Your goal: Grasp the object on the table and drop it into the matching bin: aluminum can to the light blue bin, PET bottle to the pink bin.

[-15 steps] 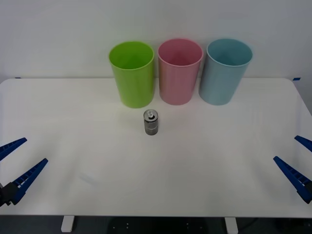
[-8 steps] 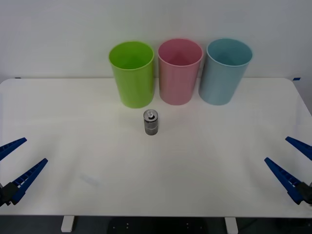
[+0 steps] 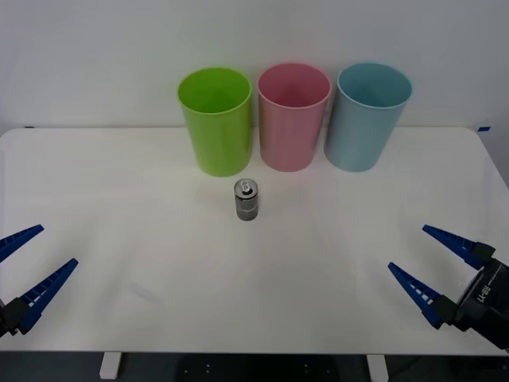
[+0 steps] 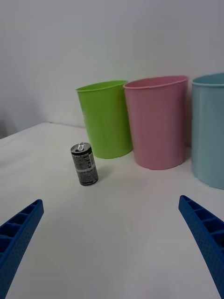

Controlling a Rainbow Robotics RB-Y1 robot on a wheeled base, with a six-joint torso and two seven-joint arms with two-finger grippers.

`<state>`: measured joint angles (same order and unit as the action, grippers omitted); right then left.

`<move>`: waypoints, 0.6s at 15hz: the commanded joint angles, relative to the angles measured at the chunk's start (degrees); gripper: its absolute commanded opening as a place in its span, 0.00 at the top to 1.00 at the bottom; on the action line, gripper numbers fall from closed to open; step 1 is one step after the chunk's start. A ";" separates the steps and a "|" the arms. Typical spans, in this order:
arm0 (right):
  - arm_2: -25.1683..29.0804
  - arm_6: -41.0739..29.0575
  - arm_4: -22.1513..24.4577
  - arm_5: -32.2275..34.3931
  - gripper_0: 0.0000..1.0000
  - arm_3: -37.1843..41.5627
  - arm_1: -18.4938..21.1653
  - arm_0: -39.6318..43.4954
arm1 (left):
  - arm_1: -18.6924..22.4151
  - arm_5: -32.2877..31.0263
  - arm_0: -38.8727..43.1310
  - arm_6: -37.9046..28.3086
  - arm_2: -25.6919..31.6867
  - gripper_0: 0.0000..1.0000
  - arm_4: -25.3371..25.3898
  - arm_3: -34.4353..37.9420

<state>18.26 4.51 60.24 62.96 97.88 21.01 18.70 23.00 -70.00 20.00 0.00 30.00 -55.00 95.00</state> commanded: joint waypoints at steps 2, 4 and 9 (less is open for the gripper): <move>-4.99 2.34 1.99 -5.13 0.00 0.03 0.00 -1.47 | 0.00 0.00 0.00 0.00 0.00 0.00 0.00 0.00; -8.33 5.42 2.07 -8.82 0.00 0.03 0.00 -2.35 | 0.00 0.00 0.00 0.00 0.00 0.00 0.00 0.00; -18.61 9.99 2.16 -20.51 0.00 -0.06 0.08 -4.46 | 0.00 0.00 0.00 0.00 0.00 0.00 0.00 0.00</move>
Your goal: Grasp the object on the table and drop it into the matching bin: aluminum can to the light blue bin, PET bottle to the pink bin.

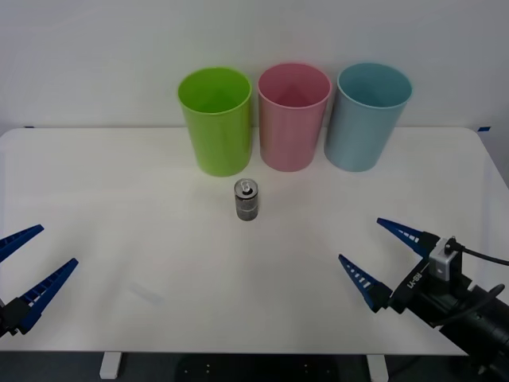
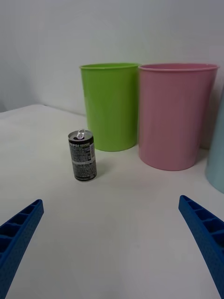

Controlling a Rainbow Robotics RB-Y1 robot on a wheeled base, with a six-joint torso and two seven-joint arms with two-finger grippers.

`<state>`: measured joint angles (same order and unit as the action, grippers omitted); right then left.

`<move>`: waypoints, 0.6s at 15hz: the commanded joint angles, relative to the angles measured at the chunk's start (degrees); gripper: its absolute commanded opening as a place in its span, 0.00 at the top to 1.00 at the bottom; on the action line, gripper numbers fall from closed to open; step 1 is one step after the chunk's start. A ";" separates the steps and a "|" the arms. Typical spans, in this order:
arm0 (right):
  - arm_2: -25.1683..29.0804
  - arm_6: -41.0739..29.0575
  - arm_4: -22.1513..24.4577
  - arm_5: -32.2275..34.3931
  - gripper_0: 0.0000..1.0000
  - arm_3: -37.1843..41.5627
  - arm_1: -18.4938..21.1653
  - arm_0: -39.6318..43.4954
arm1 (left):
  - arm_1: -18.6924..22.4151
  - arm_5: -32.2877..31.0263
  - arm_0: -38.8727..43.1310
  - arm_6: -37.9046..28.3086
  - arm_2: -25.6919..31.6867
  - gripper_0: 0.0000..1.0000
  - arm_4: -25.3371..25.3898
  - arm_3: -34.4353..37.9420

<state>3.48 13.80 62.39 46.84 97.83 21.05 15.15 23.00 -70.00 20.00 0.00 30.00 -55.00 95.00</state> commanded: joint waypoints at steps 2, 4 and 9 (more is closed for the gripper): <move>-7.61 1.32 0.10 -9.31 0.00 0.08 0.04 -2.06 | 0.00 0.00 0.00 0.00 0.00 0.00 0.00 0.00; -12.18 1.76 0.01 -15.28 0.00 0.08 -0.05 -3.46 | 0.00 0.00 0.00 0.00 0.00 0.00 0.00 0.00; -20.88 2.46 0.01 -28.20 0.00 -0.01 -0.05 -6.54 | 0.00 0.00 0.00 0.00 0.00 0.00 0.00 0.00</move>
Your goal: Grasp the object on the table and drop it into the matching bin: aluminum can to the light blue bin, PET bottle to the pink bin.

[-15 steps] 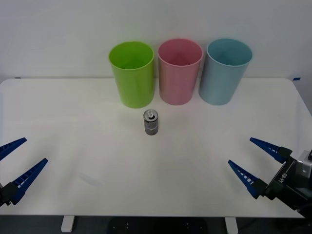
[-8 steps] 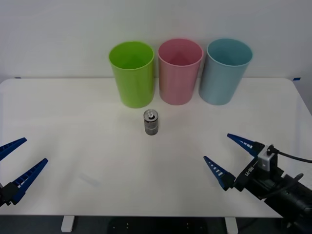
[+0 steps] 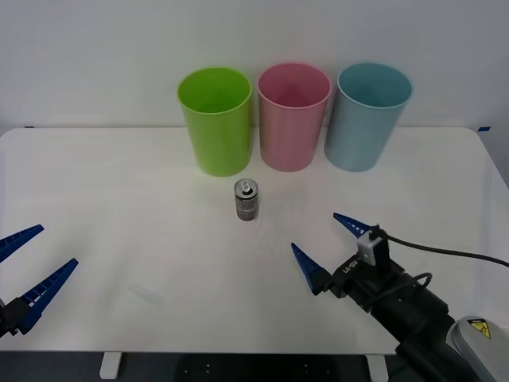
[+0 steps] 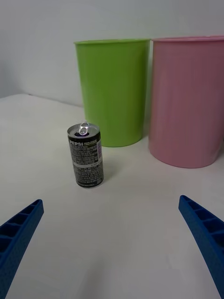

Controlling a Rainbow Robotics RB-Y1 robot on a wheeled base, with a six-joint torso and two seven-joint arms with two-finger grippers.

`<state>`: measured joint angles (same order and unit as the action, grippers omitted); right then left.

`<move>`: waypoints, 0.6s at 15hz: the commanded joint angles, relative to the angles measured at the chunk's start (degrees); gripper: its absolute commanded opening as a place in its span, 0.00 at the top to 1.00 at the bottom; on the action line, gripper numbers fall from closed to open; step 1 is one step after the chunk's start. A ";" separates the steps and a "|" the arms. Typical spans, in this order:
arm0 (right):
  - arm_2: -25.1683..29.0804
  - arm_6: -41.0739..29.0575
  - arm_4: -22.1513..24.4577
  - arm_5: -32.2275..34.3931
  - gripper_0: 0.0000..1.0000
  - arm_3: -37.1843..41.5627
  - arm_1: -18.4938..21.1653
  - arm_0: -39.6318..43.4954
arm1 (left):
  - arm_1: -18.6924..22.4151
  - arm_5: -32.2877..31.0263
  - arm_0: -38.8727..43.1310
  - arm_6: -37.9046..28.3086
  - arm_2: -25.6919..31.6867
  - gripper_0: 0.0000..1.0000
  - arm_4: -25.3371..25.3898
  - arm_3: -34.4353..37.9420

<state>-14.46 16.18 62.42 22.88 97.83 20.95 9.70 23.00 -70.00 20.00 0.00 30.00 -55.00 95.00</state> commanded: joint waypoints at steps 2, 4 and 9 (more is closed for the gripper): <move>-5.85 0.17 -0.02 -8.47 0.00 -0.01 -0.21 -2.40 | 0.00 0.00 0.00 0.00 0.00 0.00 0.00 0.00; -8.40 0.17 -0.02 -11.10 0.00 -2.12 -1.44 -5.04 | 0.00 0.00 0.00 0.00 0.00 0.00 0.00 0.00; -8.13 2.01 1.30 -10.84 0.00 -13.37 -7.86 -13.21 | 0.00 0.00 0.00 0.00 0.00 0.00 0.00 0.00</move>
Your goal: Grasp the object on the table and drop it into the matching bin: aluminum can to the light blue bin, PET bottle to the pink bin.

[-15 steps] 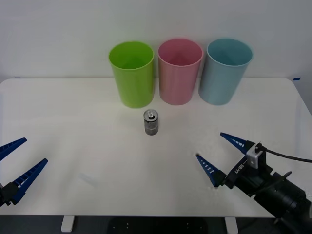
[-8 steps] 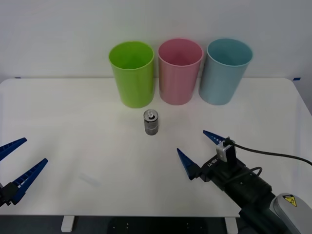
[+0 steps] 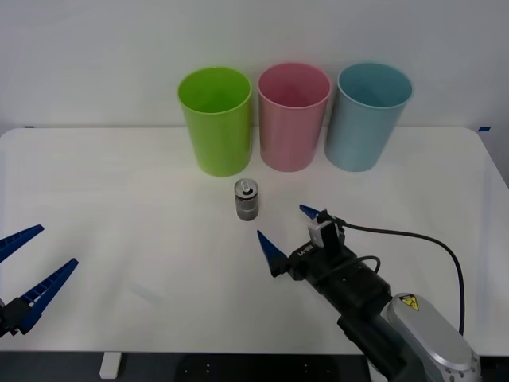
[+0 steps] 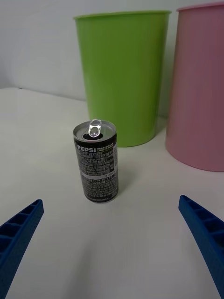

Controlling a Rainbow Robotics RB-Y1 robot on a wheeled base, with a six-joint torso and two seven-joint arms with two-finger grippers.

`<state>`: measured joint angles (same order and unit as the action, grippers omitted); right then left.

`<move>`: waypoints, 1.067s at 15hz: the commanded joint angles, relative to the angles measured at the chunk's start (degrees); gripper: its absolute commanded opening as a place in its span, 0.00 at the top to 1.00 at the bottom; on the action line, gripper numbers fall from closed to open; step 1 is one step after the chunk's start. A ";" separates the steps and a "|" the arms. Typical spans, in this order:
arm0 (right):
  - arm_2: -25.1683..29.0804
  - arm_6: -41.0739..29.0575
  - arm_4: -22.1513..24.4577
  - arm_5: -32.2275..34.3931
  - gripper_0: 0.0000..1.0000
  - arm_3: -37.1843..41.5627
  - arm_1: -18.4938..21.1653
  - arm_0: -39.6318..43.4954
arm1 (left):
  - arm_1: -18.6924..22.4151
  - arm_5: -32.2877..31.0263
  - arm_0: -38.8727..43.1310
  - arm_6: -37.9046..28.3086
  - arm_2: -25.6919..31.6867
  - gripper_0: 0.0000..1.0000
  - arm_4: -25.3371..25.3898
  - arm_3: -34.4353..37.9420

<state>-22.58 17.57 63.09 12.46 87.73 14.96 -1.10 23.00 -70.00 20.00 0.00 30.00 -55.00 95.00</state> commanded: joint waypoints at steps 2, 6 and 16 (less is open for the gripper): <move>0.08 1.24 1.25 -0.86 0.00 -6.87 -3.45 -5.14 | 0.00 0.00 0.00 0.00 0.00 0.00 0.00 0.00; 0.08 2.47 1.60 -1.21 0.00 -11.26 -5.21 -8.57 | 0.00 0.00 0.00 0.00 0.00 0.00 0.00 0.00; 1.31 4.40 1.51 -2.70 0.00 -26.29 -11.36 -19.99 | 0.00 0.00 0.00 0.00 0.00 0.00 0.00 0.00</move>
<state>-21.41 21.78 64.67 9.89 62.60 4.11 -20.20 23.00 -70.00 20.00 0.00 30.00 -55.00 95.00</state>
